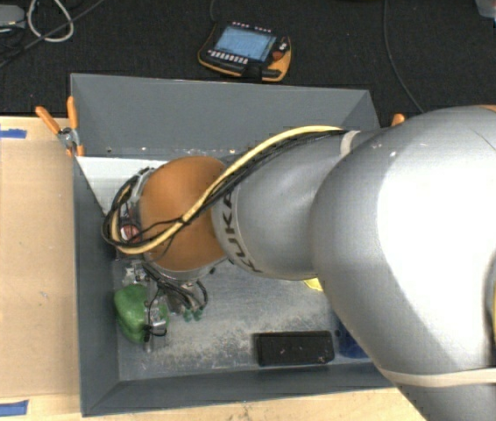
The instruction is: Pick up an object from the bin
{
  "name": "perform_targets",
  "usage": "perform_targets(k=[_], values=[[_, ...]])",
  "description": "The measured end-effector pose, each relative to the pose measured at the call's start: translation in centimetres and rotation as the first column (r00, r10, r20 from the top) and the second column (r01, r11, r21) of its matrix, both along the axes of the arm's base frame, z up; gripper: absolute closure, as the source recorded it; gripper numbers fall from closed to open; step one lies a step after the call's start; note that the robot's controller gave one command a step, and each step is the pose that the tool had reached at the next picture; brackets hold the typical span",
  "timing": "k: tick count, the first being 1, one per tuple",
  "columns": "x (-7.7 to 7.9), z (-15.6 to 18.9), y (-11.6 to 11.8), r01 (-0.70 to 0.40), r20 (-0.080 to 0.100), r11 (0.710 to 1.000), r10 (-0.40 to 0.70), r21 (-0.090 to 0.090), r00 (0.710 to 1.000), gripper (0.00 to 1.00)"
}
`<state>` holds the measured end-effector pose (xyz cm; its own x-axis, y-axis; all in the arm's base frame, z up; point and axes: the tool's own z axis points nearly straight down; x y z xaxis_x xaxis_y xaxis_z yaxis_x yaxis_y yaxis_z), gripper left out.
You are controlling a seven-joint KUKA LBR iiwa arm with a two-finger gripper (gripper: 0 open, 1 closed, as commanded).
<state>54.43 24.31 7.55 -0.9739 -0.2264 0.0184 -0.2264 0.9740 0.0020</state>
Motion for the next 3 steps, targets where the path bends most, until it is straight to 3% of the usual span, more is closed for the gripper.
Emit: perform_targets(k=[3], values=[[-0.08,0.72,-0.04,0.002,-0.003,1.000,-0.002,0.000,1.000,1.00]])
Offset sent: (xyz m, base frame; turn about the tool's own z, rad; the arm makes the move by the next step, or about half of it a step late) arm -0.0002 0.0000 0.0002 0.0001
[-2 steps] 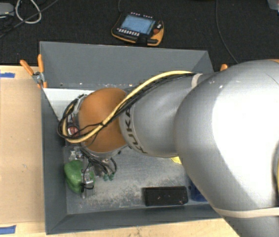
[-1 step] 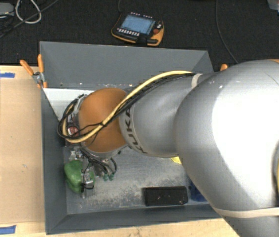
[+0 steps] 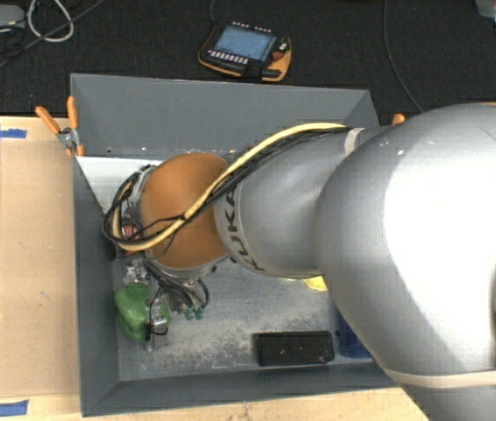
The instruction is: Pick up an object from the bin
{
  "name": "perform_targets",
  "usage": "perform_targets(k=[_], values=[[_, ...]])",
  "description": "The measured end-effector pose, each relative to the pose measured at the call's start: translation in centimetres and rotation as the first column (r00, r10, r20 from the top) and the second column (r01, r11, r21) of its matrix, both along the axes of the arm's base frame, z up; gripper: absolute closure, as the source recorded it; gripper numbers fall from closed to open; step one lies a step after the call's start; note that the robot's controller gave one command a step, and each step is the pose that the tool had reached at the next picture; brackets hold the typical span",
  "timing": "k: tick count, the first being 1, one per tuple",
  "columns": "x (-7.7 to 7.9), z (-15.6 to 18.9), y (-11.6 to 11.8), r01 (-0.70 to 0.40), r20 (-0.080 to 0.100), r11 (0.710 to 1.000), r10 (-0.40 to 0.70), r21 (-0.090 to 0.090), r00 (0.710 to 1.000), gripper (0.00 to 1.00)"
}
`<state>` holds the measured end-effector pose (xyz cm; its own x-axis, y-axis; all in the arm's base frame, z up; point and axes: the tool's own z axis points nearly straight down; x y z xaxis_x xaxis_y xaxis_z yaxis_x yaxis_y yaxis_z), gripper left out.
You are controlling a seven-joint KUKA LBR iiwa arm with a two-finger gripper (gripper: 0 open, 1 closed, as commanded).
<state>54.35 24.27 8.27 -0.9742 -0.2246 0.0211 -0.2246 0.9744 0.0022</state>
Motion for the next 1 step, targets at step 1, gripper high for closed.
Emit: perform_targets(k=[1], values=[[0.03,1.17,0.02,0.002,0.001,1.000,-0.002,0.001,1.000,1.00]])
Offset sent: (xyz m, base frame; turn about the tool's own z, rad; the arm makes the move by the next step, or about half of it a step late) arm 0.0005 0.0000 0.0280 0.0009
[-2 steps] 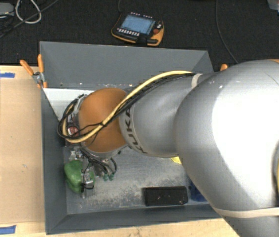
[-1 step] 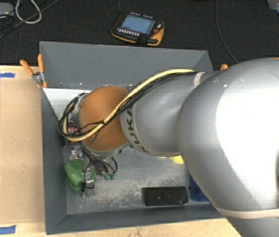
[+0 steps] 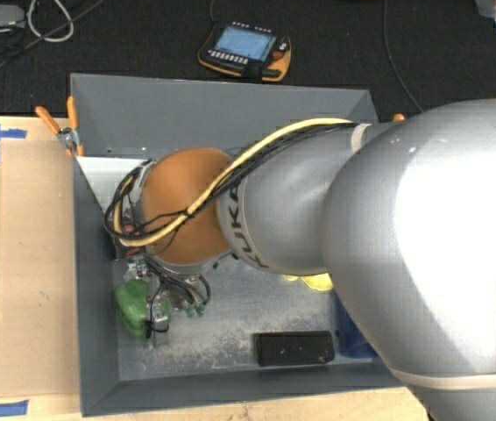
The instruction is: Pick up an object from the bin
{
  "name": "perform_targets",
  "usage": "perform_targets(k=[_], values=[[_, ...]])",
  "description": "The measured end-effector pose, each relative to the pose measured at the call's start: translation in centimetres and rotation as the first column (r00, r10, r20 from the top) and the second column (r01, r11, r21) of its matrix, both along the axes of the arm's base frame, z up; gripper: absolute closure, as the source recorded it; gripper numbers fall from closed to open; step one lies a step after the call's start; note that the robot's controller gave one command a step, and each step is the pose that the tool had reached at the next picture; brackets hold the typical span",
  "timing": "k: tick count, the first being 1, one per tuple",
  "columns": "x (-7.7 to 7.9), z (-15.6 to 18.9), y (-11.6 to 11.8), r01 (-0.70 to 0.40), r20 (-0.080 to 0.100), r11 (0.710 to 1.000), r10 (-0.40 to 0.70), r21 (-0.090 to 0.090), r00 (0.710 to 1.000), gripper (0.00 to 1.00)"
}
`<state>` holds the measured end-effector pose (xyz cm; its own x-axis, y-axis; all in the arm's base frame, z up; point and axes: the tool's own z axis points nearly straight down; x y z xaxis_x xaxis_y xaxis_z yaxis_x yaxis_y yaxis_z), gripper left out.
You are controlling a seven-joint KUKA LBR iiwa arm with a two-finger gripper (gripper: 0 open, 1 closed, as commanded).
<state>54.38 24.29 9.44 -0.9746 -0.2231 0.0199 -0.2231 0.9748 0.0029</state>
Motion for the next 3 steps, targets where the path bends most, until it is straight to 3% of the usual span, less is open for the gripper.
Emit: perform_targets(k=[1,2,3], values=[[0.0,0.9,0.0,0.001,0.000,1.000,-0.001,0.000,1.000,1.00],[-0.3,3.8,-0.1,0.002,-0.010,1.000,-0.002,-0.004,1.000,1.00],[0.0,8.6,0.0,0.002,0.000,1.000,-0.002,0.000,1.000,1.00]])
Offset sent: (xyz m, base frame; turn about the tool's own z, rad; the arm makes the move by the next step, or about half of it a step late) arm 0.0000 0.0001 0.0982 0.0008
